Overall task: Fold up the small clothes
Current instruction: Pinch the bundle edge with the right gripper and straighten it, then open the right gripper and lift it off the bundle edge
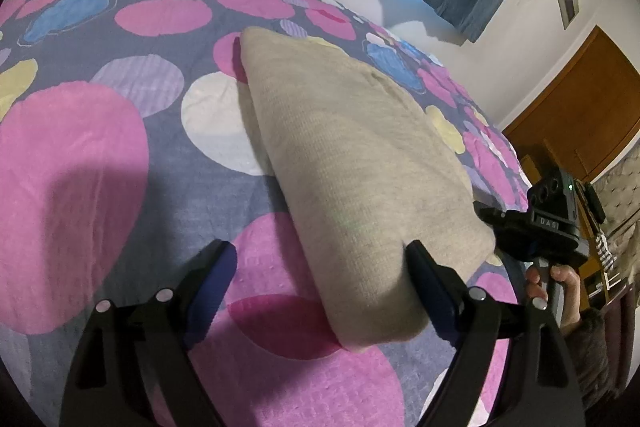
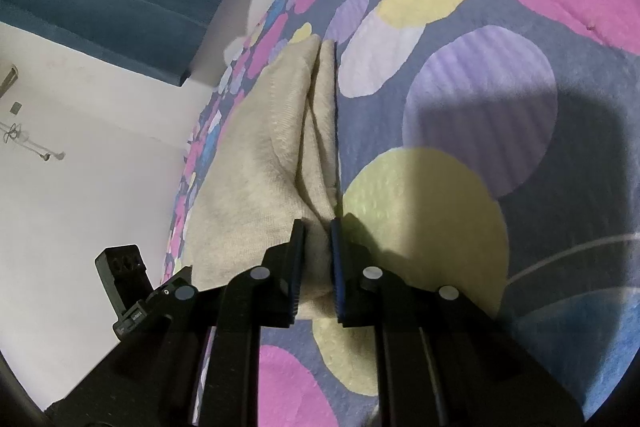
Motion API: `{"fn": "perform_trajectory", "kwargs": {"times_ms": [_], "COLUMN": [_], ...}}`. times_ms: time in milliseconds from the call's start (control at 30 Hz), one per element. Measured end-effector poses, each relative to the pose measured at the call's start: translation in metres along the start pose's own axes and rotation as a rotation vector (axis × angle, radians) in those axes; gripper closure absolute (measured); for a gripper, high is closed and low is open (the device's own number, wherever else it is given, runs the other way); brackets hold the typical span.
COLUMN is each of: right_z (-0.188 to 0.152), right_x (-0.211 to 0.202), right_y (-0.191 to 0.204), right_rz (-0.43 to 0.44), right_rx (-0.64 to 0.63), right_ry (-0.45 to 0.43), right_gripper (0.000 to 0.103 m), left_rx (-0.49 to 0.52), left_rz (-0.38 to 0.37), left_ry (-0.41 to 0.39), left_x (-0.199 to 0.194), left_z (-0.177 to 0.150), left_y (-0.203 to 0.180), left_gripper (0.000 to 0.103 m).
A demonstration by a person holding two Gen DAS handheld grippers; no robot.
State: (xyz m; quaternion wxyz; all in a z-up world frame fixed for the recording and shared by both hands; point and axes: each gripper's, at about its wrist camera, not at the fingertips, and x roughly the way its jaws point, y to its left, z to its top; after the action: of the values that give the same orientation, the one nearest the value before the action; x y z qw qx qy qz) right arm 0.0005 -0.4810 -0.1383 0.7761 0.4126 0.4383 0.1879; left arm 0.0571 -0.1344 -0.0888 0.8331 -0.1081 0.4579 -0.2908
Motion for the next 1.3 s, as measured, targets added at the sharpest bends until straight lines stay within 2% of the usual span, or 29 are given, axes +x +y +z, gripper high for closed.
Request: {"fn": "perform_trajectory", "kwargs": {"times_ms": [600, 867, 967, 1133, 1300], "right_z": [0.000, 0.001, 0.001, 0.011, 0.044], "right_x": [-0.002, -0.003, -0.004, -0.016, -0.005], "right_y": [-0.001, 0.001, 0.004, 0.013, 0.018], "right_rz": [0.017, 0.027, 0.038, 0.016, 0.000], "right_rx": [0.001, -0.003, -0.005, -0.009, -0.032], "right_ry": [-0.013, -0.017, -0.021, -0.062, -0.034], "right_gripper": [0.090, 0.086, 0.081, 0.048, 0.046], "left_rx": [0.002, 0.003, -0.002, -0.021, -0.053], "left_rz": [0.002, 0.001, -0.010, -0.057, -0.063], "left_ry": [-0.002, -0.004, -0.009, -0.031, 0.019], "left_x": [0.000, 0.000, -0.002, -0.022, -0.008], "left_z": [-0.001, -0.001, 0.000, 0.014, 0.041], "left_y": [-0.001, -0.001, -0.001, 0.008, 0.025], "left_gripper": [0.018, 0.017, 0.017, 0.017, 0.017]}}
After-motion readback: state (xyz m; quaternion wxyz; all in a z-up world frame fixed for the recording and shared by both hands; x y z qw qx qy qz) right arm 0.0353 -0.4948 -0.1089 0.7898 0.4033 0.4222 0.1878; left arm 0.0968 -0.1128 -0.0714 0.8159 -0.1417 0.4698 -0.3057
